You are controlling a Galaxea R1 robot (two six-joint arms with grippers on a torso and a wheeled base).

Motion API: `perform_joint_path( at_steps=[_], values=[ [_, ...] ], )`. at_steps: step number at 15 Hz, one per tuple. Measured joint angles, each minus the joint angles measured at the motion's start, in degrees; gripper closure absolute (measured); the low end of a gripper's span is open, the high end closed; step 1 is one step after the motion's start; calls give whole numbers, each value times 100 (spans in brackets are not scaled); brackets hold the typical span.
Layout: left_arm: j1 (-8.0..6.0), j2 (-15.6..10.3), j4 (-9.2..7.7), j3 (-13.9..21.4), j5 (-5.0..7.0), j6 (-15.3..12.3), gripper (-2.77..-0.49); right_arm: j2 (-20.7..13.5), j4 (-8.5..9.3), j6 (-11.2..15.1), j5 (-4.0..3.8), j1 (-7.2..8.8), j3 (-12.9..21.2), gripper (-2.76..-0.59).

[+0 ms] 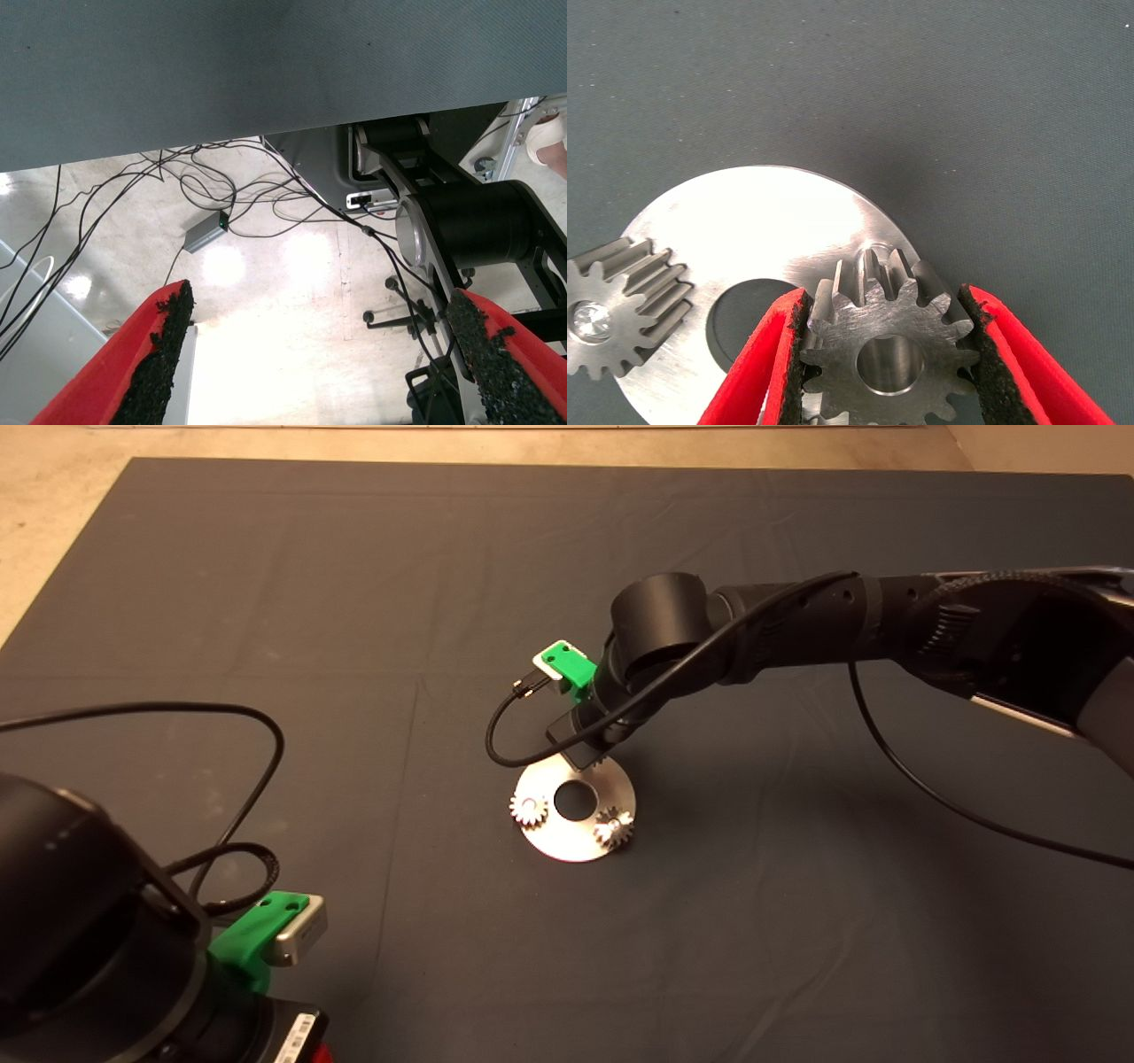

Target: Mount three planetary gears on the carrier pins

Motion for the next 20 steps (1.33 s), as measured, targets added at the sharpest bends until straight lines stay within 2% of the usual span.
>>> perform_joint_path(
  at_steps=[9, 12, 20],
  values=[
    [0, 0, 0, 0, 0, 0, -204, -11, -6, 2, 2, -2, -6, -110],
    [2, 0, 0, 0, 0, -1, -204, -9, -132, 9, -13, -82, -9, -110],
    [0, 0, -1, 0, 0, -1, -204, -11, -162, 15, 5, -79, -23, -110]
  ],
)
